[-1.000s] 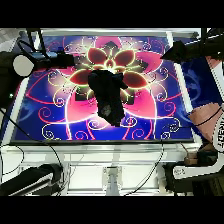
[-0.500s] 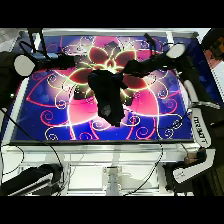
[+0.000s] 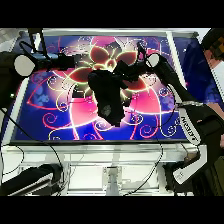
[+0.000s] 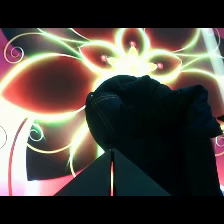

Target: Fold the clothes and pants, and hang the long-sleeved shirts on hangers.

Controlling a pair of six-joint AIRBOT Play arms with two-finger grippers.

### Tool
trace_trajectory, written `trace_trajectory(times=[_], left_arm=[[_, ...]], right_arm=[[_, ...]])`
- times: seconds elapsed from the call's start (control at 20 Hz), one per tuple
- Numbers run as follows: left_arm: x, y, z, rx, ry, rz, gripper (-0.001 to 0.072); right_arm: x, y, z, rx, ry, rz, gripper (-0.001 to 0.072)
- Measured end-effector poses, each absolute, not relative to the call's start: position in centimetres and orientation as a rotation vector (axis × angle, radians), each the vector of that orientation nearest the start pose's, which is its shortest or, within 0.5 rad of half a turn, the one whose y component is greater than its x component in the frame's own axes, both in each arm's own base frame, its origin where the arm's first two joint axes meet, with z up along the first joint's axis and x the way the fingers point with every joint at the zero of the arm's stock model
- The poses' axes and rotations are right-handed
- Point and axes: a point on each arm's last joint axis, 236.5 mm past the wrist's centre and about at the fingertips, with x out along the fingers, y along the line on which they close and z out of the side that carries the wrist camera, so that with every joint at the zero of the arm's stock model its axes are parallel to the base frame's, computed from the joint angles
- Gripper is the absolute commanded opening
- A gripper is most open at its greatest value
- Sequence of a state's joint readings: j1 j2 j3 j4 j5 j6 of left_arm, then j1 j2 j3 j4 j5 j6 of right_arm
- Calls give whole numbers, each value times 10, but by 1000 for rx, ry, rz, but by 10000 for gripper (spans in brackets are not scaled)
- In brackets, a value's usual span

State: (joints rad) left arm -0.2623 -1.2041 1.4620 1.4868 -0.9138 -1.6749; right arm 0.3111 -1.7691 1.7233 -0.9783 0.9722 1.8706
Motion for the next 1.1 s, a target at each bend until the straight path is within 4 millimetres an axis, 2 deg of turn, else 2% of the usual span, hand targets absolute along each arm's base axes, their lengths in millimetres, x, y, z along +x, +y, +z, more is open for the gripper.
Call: trace_trajectory(times=[0.15, 0.25, 0.35, 0.55, 0.85, 1.1], left_arm=[[453, -138, 201, -85, 676, -265, 8], [453, -138, 201, -85, 677, -265, 7], [453, -138, 200, -85, 677, -265, 7], [453, -138, 201, -85, 677, -265, 8], [453, -138, 200, -85, 677, -265, 7], [453, -138, 201, -85, 676, -265, 8]], right_arm=[[492, 275, 37, 692, 1238, 353, 609], [486, 271, 35, 648, 1266, 371, 609], [481, 269, 37, 528, 1254, 452, 608], [477, 261, 39, 178, 1165, 649, 609], [494, 250, 35, -249, 971, 823, 607], [510, 262, 27, -379, 856, 872, 605]])
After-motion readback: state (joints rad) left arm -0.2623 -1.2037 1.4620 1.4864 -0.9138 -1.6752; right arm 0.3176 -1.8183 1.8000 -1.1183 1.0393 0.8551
